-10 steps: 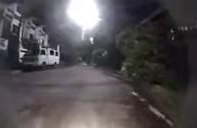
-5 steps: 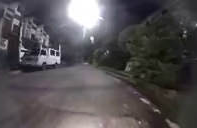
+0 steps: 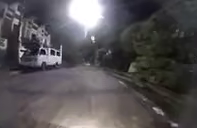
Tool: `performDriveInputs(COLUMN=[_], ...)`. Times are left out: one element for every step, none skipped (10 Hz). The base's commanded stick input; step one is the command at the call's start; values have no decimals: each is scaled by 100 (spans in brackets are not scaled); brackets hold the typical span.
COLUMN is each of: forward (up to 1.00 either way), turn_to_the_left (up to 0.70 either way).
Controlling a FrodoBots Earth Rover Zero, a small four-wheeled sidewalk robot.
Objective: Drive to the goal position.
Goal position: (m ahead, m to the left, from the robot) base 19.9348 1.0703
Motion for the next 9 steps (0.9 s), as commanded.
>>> performDriveInputs(forward=[70,70,70,70,70,70,70,70,70], turn_to_the_left=[0,0,0,0,0,0,0,0,0])
